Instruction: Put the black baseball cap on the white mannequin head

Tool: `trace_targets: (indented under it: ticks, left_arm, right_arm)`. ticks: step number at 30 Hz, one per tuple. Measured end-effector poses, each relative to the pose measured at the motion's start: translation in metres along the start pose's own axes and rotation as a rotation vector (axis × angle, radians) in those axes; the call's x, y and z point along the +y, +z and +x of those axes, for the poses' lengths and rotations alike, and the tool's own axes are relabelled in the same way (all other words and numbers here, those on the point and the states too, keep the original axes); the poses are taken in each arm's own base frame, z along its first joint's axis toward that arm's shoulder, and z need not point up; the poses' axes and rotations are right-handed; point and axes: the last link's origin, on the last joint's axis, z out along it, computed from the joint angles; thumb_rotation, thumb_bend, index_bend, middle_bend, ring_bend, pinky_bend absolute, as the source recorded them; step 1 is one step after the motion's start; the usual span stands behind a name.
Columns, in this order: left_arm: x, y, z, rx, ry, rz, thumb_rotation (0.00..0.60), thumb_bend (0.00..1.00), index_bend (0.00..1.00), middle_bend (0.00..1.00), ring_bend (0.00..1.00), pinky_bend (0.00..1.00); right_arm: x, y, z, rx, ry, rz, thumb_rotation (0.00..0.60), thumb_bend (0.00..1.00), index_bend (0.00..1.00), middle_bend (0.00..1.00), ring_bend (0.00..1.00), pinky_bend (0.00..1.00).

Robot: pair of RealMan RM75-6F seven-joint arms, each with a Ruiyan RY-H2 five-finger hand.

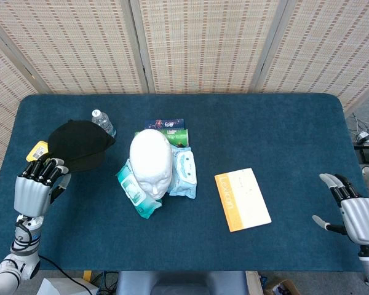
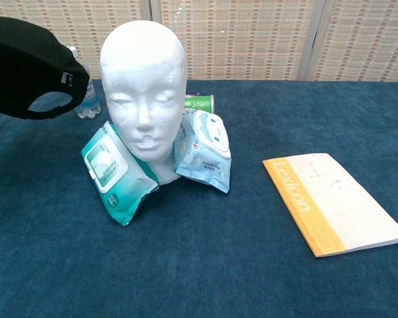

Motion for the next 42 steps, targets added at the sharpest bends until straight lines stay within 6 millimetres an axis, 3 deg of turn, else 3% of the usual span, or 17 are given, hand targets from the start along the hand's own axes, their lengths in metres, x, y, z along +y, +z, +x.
trace_targets:
  ticks: [18,42]
  left_arm:
    - [0.012,0.037,0.008,0.138,-0.029,-0.023,0.600,0.40,0.84,0.54,0.34,0.58]
    - [0.081,0.094,0.007,0.209,-0.117,-0.127,0.600,0.43,0.85,0.54,0.34,0.59]
  right_arm:
    - [0.000,0.000,0.000,-0.002,-0.002,0.000,0.600,0.00,0.04,0.18,0.12,0.46]
    - [0.002,0.000,0.003,0.003,0.012,-0.005,0.600,0.00,0.04,0.18,0.12,0.46]
